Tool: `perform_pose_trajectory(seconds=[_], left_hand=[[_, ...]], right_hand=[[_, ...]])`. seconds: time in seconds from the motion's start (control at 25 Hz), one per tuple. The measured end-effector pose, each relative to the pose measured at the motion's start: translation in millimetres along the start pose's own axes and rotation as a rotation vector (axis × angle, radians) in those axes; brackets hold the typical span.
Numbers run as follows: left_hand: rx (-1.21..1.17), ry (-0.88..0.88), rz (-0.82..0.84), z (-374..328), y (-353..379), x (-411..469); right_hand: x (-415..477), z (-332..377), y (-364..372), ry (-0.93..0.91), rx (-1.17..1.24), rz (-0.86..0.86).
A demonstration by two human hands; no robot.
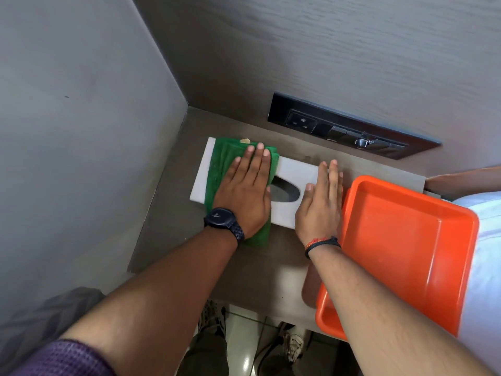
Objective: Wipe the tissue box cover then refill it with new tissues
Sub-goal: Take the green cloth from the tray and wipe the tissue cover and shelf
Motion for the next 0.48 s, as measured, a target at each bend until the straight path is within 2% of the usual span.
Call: perform_pose_trajectory(seconds=[0.12,0.24,0.48], left_hand=[[0.013,0.023,-0.014,26.2,-4.9,8.4],[0.004,-0.03,-0.037,50.1,-9.0,13.6],[-0.006,-0.126,-0.003,35.9,-6.6,11.9]], right_hand=[[0.8,-0.8,0.4,-0.004,-0.008,0.002],[0.2,-1.8,0.0,0.004,-0.022,0.017],[-4.7,8.1,-8.8,0.037,-0.165,-0.023]])
Point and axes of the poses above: each hand's wrist, its own x-axis towards the middle knuckle, its own y-axis out of the palm, z = x × y, the point moved 4 cm from there along x, towards the middle knuckle, and after that the axes turned 1 degree about -z, right-handed, at the moved point
